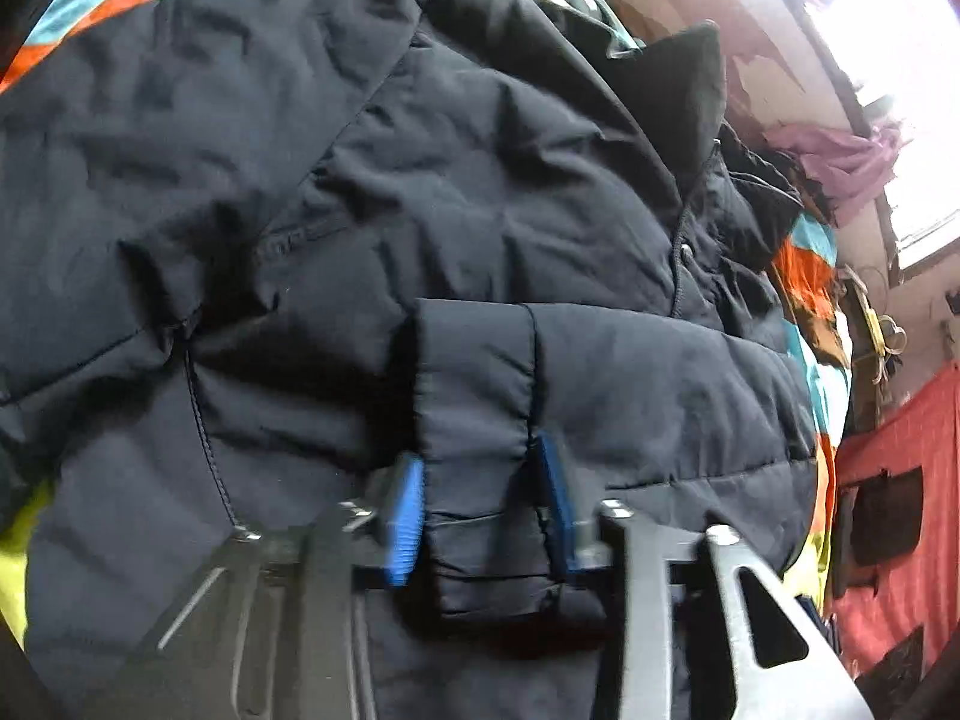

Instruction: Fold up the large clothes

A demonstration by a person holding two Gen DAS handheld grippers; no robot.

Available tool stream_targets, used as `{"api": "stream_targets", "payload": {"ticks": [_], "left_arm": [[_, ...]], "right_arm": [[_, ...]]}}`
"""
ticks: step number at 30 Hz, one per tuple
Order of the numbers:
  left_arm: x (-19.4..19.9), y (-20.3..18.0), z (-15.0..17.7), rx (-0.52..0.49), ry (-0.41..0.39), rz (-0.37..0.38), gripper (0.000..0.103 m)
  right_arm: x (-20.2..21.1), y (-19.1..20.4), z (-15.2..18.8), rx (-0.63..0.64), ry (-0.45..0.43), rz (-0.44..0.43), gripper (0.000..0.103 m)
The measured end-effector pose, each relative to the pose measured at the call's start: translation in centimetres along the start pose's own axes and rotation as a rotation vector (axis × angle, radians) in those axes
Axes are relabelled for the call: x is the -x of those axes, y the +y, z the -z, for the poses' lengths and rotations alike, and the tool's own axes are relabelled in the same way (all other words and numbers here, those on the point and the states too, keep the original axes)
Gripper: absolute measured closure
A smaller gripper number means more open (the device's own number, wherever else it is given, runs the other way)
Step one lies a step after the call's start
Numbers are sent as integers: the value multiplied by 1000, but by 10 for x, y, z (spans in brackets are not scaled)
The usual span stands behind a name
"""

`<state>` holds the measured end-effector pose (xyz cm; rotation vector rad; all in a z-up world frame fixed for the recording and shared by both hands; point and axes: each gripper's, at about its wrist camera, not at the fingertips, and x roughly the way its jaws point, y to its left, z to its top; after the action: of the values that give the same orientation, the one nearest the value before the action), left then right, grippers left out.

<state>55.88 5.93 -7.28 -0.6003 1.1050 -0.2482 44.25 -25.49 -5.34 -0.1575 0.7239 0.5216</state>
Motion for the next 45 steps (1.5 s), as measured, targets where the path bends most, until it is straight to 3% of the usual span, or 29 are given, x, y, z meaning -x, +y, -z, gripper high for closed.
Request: {"api": "stream_targets", "payload": {"ticks": [1,3,7,10,15,17,22,28,31,33,36,37,38,39,41,45], "left_arm": [[3,-2,-1,-14,-19,-1,96],[13,-5,1,-58,-72,2,102],[45,-23,1,-187,-261,-124,103],[54,-20,-1,-216,-323,-214,103],[30,-3,4,-222,-271,-290,103],[24,3,8,-214,-270,-284,103],[11,6,6,-204,-273,-274,103],[-1,5,4,-229,-249,-330,101],[-6,2,4,-241,-240,-359,100],[-1,3,4,-223,-235,-331,99],[16,7,5,-180,-218,-284,88],[23,9,6,-163,-202,-258,83],[30,10,9,-153,-190,-243,68],[40,12,14,-138,-201,-239,52],[61,18,26,-104,-240,-217,36],[103,39,57,-26,-246,-171,30]], "right_arm": [[1,-1,0,-3,1,3,20],[3,-3,-2,7,-3,22,20],[7,-13,-15,50,-66,103,20],[-3,-36,-35,7,-119,147,21],[-43,-65,-60,-109,-111,98,25],[-67,-63,-69,-116,-79,78,53],[-117,-39,-75,-54,27,68,68],[-165,-40,-65,-72,187,115,69],[-173,-43,-63,-78,210,118,69],[-166,-45,-66,-99,203,113,69],[-135,-46,-72,-172,171,75,69],[-116,-41,-72,-182,141,54,62],[-105,-36,-71,-183,124,53,46],[-98,-30,-71,-182,114,47,38],[-80,-16,-64,-163,105,23,31],[-62,19,-51,-123,117,-6,25]]}}
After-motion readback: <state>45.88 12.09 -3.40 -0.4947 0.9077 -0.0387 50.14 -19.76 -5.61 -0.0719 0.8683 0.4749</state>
